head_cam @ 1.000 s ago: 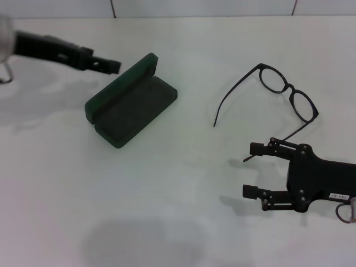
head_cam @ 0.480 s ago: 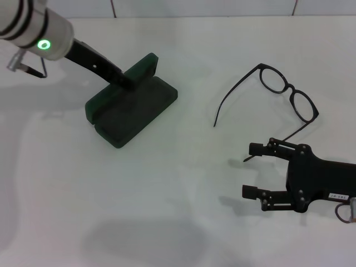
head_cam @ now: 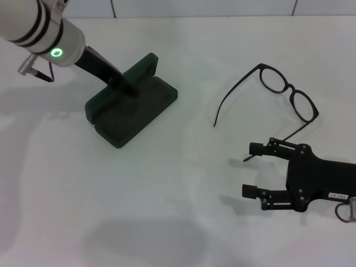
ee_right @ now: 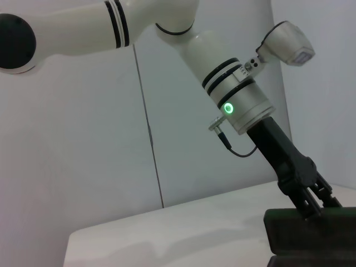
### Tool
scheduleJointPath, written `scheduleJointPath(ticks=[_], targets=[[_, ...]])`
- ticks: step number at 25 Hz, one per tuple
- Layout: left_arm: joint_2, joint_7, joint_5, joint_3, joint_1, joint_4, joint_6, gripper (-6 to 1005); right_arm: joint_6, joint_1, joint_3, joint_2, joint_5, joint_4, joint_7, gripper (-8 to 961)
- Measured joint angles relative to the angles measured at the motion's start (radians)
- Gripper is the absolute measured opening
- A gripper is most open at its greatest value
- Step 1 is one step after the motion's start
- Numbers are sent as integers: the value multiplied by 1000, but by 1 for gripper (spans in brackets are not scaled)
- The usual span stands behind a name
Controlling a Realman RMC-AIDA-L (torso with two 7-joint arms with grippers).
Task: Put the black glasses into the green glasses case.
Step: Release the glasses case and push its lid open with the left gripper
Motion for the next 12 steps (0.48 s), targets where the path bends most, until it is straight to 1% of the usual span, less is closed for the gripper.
scheduleJointPath(ticks=[5, 11, 12], targets=[[-4, 7, 2, 24, 15, 17, -41, 824, 0, -5, 0, 0, 0, 0, 1, 870], [-6, 9, 8, 64, 20, 14, -54, 787, 2, -4, 3, 0, 0, 11, -2, 870], [-6, 9, 8, 64, 20, 14, -54, 754, 2, -4, 4, 0, 0, 12, -2, 870]])
